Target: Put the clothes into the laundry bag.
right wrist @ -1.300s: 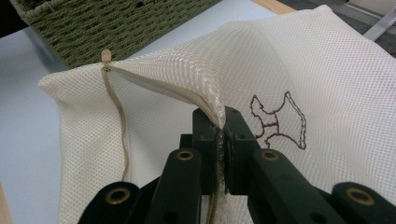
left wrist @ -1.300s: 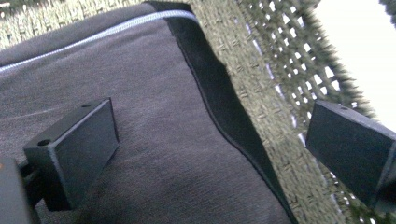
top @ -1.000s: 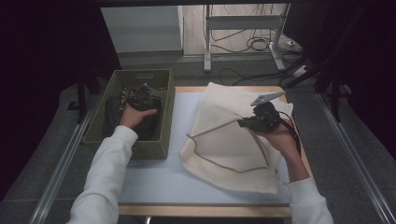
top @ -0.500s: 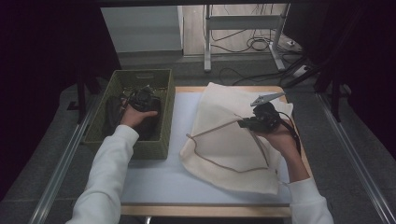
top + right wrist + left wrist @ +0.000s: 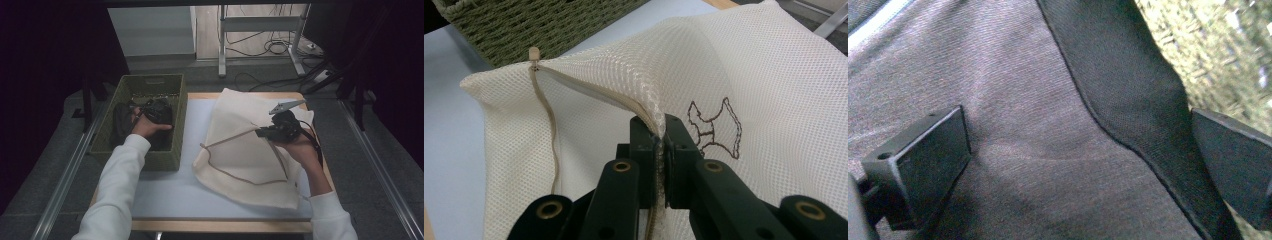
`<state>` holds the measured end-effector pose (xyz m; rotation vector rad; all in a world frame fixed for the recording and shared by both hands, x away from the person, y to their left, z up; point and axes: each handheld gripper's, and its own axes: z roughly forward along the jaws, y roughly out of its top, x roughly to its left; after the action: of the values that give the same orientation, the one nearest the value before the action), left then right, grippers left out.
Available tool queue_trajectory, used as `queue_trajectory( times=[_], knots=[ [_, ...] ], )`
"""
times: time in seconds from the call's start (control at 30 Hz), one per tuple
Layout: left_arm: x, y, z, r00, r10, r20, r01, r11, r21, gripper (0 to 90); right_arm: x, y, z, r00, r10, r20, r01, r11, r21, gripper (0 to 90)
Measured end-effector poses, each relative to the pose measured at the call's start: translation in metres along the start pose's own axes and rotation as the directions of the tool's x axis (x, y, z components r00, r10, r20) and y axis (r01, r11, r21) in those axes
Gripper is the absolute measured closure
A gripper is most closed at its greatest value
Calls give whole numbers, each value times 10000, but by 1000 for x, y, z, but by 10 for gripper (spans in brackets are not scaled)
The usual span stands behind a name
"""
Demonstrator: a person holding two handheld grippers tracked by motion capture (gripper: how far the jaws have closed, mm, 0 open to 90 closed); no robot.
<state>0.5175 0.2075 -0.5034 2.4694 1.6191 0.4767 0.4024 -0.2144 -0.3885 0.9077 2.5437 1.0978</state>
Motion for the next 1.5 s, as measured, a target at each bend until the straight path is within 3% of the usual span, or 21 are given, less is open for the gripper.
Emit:
queue_trajectory(
  times=[0.37,0.67,0.93,0.97,1.3,1.5],
  knots=[
    [-5,2,4,9982,357,-489,-341,9989,328,0,-2,-2,0,10000,74,17,-74,10000,24,851],
    [-1,1,4,9986,91,-513,-73,9994,352,40,-2,-3,-1,10000,69,63,-69,10000,35,849],
    [3,-1,1,9988,-293,-392,310,9986,430,181,-2,-5,-3,9998,118,128,-118,9999,14,849],
    [3,-1,1,9988,-335,-354,349,9986,403,233,-3,-6,-3,9998,130,144,-130,9999,2,849],
    [16,-2,-5,9945,-1020,239,1010,9942,373,454,-3,-7,-4,9997,141,188,-141,9999,3,849],
    [22,-1,-9,9915,-1111,683,1085,9933,399,559,-4,-7,-3,9997,165,176,-166,9999,37,848]
  ],
)
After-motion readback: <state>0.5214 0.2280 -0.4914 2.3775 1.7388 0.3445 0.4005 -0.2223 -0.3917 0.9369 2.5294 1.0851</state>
